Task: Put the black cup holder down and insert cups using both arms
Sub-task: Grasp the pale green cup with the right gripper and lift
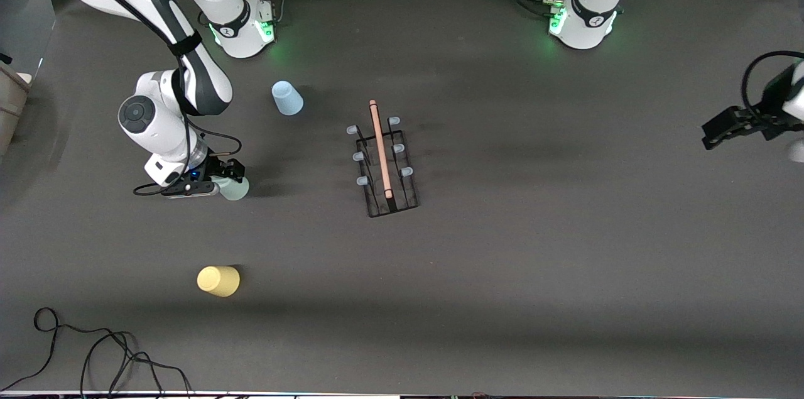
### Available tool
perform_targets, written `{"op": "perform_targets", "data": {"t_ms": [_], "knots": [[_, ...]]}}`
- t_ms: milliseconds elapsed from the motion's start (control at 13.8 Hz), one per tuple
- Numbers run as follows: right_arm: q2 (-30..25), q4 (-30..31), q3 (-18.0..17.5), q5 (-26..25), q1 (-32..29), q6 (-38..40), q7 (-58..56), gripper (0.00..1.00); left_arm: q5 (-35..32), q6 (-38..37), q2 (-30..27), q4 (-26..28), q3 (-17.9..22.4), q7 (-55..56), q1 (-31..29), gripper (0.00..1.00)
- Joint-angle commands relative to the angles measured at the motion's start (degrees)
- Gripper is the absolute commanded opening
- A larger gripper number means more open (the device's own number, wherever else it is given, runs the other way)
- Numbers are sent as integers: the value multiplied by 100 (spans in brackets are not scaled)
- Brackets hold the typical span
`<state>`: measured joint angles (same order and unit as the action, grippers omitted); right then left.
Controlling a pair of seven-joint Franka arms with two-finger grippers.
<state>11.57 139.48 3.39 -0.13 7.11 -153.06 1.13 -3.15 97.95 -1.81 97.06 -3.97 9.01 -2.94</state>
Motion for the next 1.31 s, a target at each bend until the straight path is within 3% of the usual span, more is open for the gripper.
{"op": "perform_targets", "data": {"t_ms": [0, 73, 291, 436, 582, 727, 873, 1236], "knots": [[-259, 18, 39, -93, 28, 48, 177, 7, 165, 189, -232, 427, -60, -215, 30, 100], [-426, -26, 47, -93, 28, 249, 177, 2, 175, 181, -162, 384, -69, -172, 56, 100], [-1041, -473, 65, -75, 28, 1370, 186, 1, 114, 101, -30, 305, -78, -294, 48, 100], [-1367, -1287, 83, -67, 10, 2809, 308, 0, 104, 101, 67, 217, -78, -321, 30, 100], [-1342, -2517, 100, -84, -16, 4462, 668, 0, 104, 241, 251, 190, -78, -444, 21, 100], [-1359, -3127, 92, -75, 1, 5239, 1158, 0, 104, 268, 261, 173, -78, -462, -13, 100], [-1429, -3287, -39, -5, 97, 5716, 2255, 0, 183, 259, 261, 138, -43, -453, -31, 100], [-1430, -3340, -119, 503, 1913, 5736, 6102, 0, 201, 259, 296, 137, -34, -541, -198, 100]]}}
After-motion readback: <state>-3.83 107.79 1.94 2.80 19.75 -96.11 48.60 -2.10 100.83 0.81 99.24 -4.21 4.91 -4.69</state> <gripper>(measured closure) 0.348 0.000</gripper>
